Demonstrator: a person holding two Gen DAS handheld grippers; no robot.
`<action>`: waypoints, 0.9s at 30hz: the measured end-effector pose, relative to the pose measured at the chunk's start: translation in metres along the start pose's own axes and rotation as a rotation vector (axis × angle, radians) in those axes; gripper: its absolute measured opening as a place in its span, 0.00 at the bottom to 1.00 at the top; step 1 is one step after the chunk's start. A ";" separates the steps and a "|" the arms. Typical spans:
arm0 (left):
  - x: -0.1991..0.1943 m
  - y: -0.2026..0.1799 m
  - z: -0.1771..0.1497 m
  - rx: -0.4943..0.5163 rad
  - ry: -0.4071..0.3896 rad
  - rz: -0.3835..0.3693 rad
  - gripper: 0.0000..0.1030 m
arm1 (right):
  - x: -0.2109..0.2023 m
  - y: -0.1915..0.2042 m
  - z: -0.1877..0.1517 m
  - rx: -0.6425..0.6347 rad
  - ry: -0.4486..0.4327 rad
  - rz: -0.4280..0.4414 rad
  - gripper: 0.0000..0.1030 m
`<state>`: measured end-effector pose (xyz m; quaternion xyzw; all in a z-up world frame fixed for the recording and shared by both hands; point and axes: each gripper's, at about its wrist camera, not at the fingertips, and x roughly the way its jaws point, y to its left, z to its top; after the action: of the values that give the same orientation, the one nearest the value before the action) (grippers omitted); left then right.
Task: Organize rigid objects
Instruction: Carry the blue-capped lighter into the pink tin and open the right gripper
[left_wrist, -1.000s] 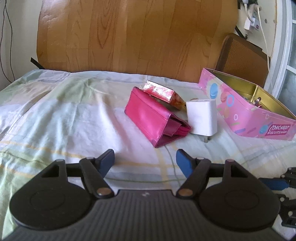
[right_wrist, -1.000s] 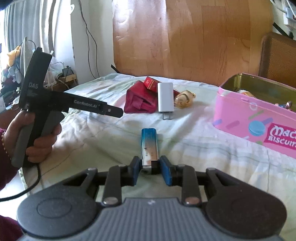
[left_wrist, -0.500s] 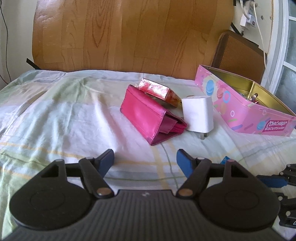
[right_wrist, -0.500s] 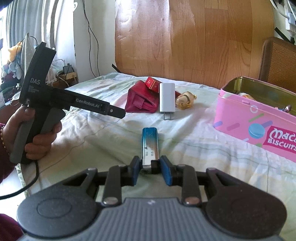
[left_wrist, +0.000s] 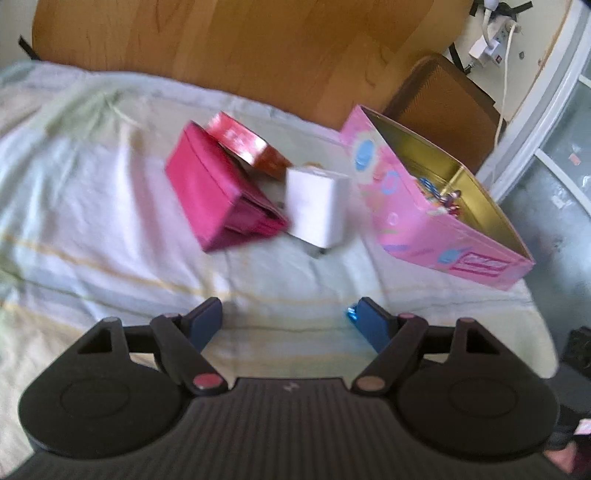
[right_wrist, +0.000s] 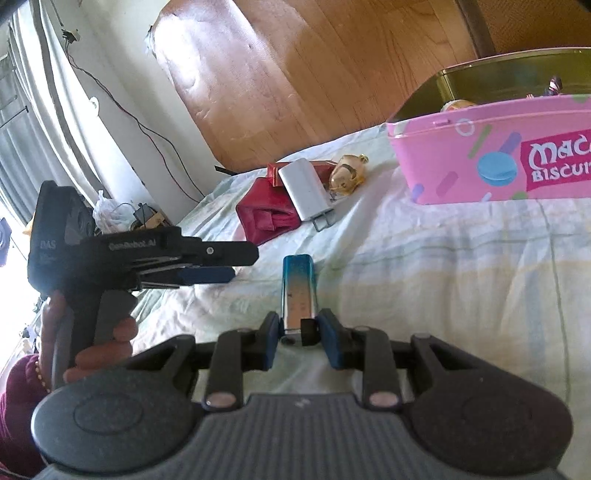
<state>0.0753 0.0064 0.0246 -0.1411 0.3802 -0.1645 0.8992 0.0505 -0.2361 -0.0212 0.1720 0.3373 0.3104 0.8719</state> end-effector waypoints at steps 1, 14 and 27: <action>0.001 -0.002 0.000 -0.007 0.012 -0.004 0.79 | 0.000 -0.001 0.000 0.004 0.000 0.003 0.24; 0.025 -0.028 0.008 -0.107 0.111 -0.138 0.68 | 0.000 -0.002 -0.002 0.016 -0.003 0.012 0.24; 0.025 -0.058 0.015 -0.026 0.101 -0.208 0.14 | -0.015 -0.008 -0.002 0.047 -0.099 0.060 0.24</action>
<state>0.0919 -0.0543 0.0409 -0.1830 0.4102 -0.2591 0.8551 0.0442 -0.2515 -0.0193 0.2174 0.2954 0.3195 0.8738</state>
